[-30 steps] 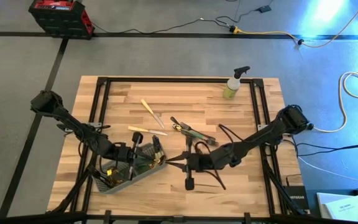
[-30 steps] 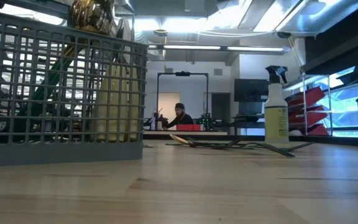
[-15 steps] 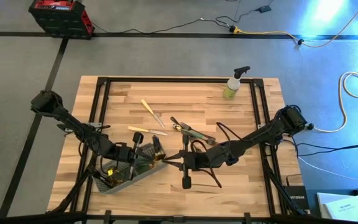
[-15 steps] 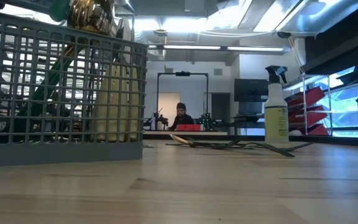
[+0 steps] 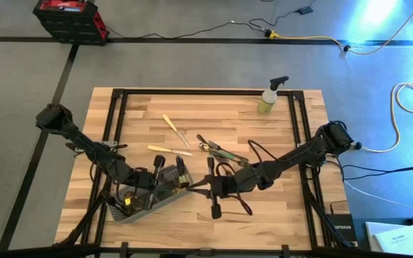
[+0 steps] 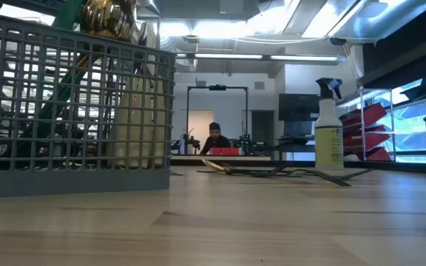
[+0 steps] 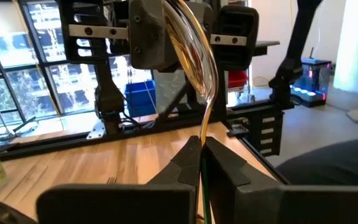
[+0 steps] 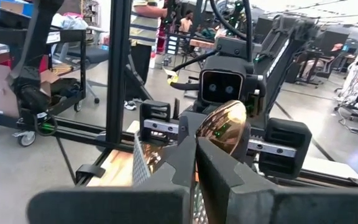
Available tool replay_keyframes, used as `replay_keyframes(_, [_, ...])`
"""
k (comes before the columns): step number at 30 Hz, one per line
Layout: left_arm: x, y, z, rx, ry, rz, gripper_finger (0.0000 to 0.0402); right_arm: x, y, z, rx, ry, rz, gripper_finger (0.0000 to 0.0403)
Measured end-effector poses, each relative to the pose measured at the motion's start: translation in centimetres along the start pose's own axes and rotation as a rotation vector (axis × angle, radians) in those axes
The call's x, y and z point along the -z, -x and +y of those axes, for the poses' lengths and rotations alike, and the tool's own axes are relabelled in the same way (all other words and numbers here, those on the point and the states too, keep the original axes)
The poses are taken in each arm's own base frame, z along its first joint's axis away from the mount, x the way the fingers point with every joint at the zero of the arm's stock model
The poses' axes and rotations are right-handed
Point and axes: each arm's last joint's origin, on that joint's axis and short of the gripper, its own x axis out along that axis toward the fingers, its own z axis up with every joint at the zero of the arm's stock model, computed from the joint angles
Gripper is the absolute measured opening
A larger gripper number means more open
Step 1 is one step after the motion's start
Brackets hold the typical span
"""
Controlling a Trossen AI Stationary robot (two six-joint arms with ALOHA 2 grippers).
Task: Sort silverware
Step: Put the spoon into the silverware tray, then put the fork into the silverware tray
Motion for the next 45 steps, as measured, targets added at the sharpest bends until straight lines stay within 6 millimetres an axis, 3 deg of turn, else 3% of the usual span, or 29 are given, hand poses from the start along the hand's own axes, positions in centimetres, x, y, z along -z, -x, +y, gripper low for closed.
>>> replay_keyframes(30, [0.6,0.4,-0.7,-0.024,-0.097,0.079,0.0001,0.5,0.0,0.1,-0.013,0.001,0.049,0.0])
replay_keyframes(45, [0.3,0.4,-1.3,-0.016,-0.078,0.075,0.0087,0.5,0.0,0.0,-0.011,0.001,0.049,0.0])
